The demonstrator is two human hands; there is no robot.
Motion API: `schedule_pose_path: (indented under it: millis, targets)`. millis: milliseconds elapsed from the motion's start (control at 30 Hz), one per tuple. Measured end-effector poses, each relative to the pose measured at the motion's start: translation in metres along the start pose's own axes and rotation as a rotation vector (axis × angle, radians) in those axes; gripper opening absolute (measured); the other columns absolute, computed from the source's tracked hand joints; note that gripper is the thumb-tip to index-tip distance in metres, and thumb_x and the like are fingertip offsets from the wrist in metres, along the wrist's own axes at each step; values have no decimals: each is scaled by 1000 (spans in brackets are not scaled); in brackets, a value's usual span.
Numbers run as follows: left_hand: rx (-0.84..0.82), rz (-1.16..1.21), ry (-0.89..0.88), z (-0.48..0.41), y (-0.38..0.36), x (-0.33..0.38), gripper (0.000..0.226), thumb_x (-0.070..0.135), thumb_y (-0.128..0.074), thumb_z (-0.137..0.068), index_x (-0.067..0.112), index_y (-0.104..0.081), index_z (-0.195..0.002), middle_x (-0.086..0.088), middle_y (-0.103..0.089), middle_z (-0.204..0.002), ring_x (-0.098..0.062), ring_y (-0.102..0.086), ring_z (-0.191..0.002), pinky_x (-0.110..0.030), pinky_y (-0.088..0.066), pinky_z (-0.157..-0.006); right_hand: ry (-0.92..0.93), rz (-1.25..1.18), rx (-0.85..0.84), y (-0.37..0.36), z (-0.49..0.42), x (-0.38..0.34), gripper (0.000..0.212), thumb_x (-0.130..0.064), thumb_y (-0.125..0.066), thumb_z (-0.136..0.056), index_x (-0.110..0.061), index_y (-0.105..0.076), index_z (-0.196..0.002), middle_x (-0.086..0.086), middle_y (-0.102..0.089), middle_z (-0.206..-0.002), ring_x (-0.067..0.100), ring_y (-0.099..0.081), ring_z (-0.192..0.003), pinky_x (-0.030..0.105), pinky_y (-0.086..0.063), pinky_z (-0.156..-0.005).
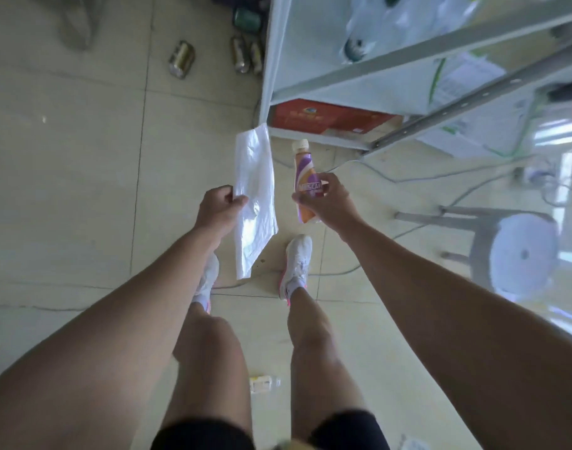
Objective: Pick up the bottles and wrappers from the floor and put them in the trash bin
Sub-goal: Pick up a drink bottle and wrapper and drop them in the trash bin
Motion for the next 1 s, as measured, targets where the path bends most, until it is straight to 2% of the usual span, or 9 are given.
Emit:
schedule_pose_path:
  millis: [133, 300, 433, 500, 600, 667, 733, 833, 1000]
  targets:
    - [-100, -71, -104, 81, 6, 64, 23, 25, -62, -89, 3, -62, -81, -2, -53, -67, -19, -46, -62, -30, -35, -63, 28, -44, 161, 66, 100, -33, 64, -36, -88, -79, -11, -57, -129, -2, -66, -107, 13, -62, -81, 18, -45, -53]
    - [-279, -242, -346, 181, -15, 148, 13, 19, -66, -90, 16, -68, -78, 10, -61, -60, -14, -53, -58, -24, -41, -51, 46, -191, 400, 134, 224, -44, 59, -47, -87, -76, -23, -56, -120, -18, -62, -92, -1, -63, -79, 21, -50, -61]
    - [-480, -355, -517, 272, -50, 218, 22, 15, -67, -94, 15, -74, -115, 5, -76, -100, -18, -69, -90, -28, -54, -79, 18, -409, 572, 186, 325, -34, 50, -45, -88, -75, -30, -54, -108, -14, -64, -93, 5, -67, -80, 31, -59, -69]
    - [-532, -401, -590, 317, -73, 245, 31, 15, -71, -93, 14, -70, -125, 2, -75, -112, -20, -70, -99, -31, -55, -89, 16, -533, 645, 212, 374, -15, 45, -43, -89, -73, -32, -56, -102, -9, -68, -94, 5, -71, -72, 27, -60, -59]
    - [-611, -400, -645, 379, -120, 264, 30, 16, -75, -90, 11, -70, -119, -4, -76, -107, -23, -73, -96, -31, -60, -82, -9, -727, 751, 239, 448, 34, 55, -45, -91, -66, -22, -64, -109, -1, -74, -94, 8, -74, -71, 23, -57, -52]
    - [-672, -401, -649, 420, -158, 262, 32, 17, -72, -93, 9, -67, -123, -2, -75, -102, -13, -73, -84, -22, -58, -68, -22, -854, 796, 245, 491, 78, 48, -44, -90, -67, -22, -70, -105, 4, -78, -93, 16, -76, -77, 31, -59, -59]
    - [-804, -356, -560, 464, -206, 245, 20, 12, -64, -99, 8, -67, -118, -5, -77, -98, -13, -73, -77, -28, -60, -68, -31, -1023, 821, 240, 530, 128, 42, -41, -89, -72, -18, -72, -103, 11, -79, -97, 22, -76, -80, 38, -60, -66]
    - [-1006, -335, -437, 544, -278, 202, 17, 6, -51, -105, 11, -66, -97, -1, -77, -75, -12, -71, -61, -26, -59, -56, -12, -1276, 799, 216, 583, 197, 58, -43, -85, -74, -7, -71, -118, 11, -75, -101, 27, -70, -90, 53, -58, -92]
    - [-1276, -447, -334, 681, -362, 115, 19, 8, -45, -108, 5, -64, -111, -11, -75, -92, -21, -73, -76, -34, -62, -69, 33, -1522, 927, 186, 671, 290, 48, -36, -82, -85, -8, -72, -123, 12, -75, -106, 28, -71, -96, 56, -53, -102]
Point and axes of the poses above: each hand's wrist, its own z-axis away from the middle knuckle, its own y-axis out of the back of the hand, x = y × z, the point moved 9 cm from there along -z, towards the middle knuckle
